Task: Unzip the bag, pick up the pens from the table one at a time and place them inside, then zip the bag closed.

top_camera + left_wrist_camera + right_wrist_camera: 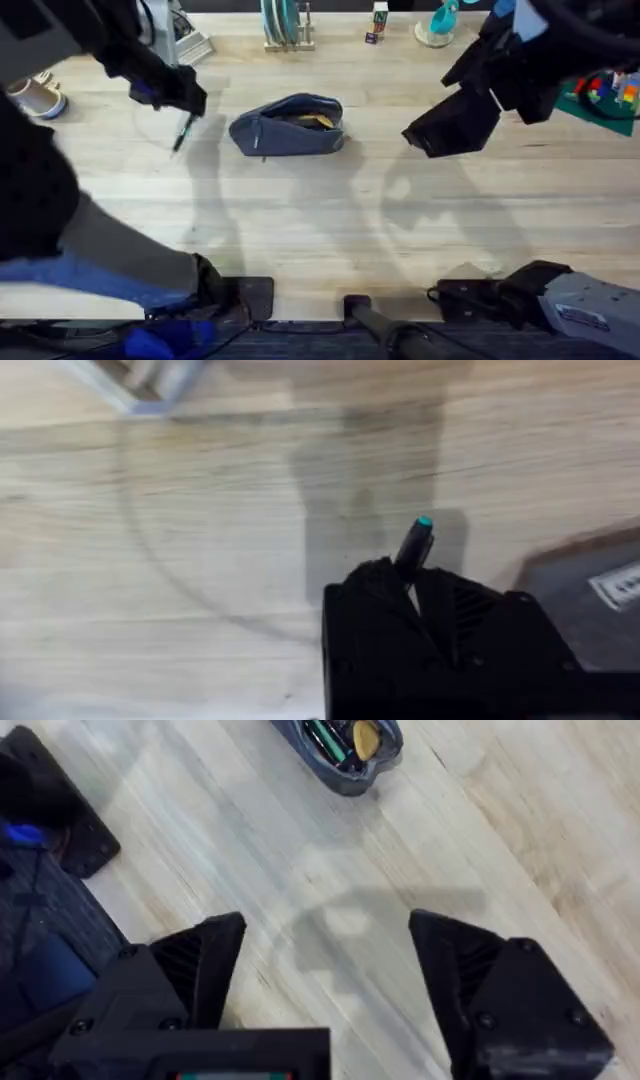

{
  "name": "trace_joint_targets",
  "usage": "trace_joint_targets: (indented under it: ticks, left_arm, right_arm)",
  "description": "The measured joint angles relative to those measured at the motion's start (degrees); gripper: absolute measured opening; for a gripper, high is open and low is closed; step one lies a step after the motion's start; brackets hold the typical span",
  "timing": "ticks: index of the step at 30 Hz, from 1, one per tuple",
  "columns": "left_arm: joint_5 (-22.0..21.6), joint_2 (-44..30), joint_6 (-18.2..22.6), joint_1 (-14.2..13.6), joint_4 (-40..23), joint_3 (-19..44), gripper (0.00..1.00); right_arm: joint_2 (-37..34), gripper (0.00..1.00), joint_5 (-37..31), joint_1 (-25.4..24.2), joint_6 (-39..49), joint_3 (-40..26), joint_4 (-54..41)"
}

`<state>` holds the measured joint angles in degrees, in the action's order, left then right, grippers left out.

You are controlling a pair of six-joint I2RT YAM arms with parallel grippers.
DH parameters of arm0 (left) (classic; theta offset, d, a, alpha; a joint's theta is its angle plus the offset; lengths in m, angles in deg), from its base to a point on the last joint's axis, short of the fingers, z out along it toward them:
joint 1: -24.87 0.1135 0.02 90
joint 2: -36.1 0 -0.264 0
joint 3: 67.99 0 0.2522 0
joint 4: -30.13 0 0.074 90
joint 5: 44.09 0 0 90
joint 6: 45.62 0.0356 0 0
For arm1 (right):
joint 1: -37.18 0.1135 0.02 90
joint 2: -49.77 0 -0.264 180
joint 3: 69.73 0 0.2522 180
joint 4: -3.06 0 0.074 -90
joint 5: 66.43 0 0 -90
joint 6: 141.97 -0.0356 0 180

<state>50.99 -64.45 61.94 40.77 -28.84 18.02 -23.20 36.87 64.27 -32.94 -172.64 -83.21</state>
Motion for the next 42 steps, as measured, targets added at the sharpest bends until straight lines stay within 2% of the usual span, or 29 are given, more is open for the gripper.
trace_joint_targets:
  ticks: [7,22,33,36,42]
  left_arm:
    - [-0.2,10.4,0.0,0.0,-2.3,0.0,0.042]
    - [-0.3,23.0,0.0,0.0,-13.8,0.0,0.042]
    - [0.3,30.6,0.3,0.0,-15.3,0.0,0.042]
    - [2.3,32.9,1.9,-0.8,-15.3,0.0,0.042]
    - [5.9,37.4,6.2,-4.8,-15.3,0.0,0.041]
  right_arm:
    - [0.0,0.996,0.0,0.0,0.0,0.0,0.0]
    - [0.0,0.996,0.0,0.0,0.0,0.0,0.0]
    - [0.0,0.995,0.0,0.0,0.0,0.0,0.0]
    - [0.0,0.996,0.0,0.0,0.0,0.0,0.0]
    - [0.0,0.996,0.0,0.0,0.0,0.0,0.0]
